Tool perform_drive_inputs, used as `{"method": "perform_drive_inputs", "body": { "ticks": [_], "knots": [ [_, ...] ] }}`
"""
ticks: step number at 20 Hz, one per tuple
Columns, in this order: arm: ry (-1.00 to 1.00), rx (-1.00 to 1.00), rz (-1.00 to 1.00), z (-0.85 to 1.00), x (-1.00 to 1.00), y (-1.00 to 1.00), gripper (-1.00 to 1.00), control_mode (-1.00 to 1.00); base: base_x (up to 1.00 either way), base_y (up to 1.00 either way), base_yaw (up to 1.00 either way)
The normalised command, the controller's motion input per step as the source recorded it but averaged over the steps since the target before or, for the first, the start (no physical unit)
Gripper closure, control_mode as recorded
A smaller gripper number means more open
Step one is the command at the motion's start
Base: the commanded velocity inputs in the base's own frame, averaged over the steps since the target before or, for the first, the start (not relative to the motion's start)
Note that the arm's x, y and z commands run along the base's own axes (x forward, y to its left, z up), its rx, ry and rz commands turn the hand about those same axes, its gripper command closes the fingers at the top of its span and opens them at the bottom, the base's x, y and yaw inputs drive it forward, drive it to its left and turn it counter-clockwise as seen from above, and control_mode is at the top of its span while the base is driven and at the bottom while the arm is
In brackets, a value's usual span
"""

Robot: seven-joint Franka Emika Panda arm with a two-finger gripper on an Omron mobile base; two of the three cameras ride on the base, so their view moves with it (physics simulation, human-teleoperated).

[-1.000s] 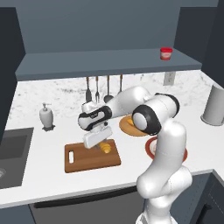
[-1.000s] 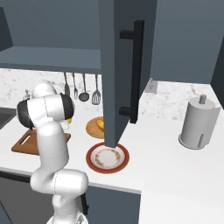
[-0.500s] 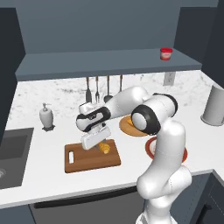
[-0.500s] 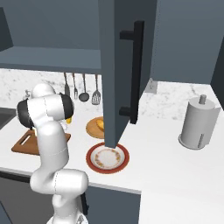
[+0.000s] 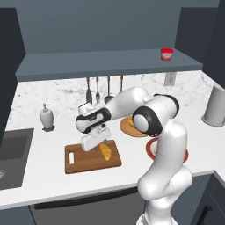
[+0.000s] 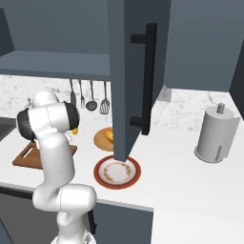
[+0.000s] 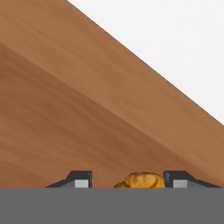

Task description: From the different types of pastries on the counter, select a croissant and place it on the cutting board. Then retrieve a jar of jam from the cabinet and place it alongside the croissant on the cutting board.

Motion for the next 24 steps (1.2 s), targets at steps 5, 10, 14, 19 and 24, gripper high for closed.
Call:
{"method": "perform_drive_inputs", "body": {
  "ticks": [5, 10, 14, 19, 24],
  "knots": [
    [-0.09, 0.0, 0.03, 0.33, -0.28, 0.0, -1.0, -1.0, 0.0, 0.0, 0.0],
    [-0.15, 0.0, 0.0, 0.73, -0.32, 0.0, -1.0, -1.0, 0.0, 0.0, 0.0],
    [-0.29, -0.02, -0.01, 0.79, -0.38, -0.06, -1.0, -1.0, 0.0, 0.0, 0.0],
    [-0.24, -0.03, -0.04, 0.82, -0.52, -0.36, -1.0, -1.0, 0.0, 0.0, 0.0],
    [-0.27, 0.0, -0.05, 0.77, -0.66, -0.47, -1.0, -1.0, 0.0, 0.0, 0.0]
  ]
}}
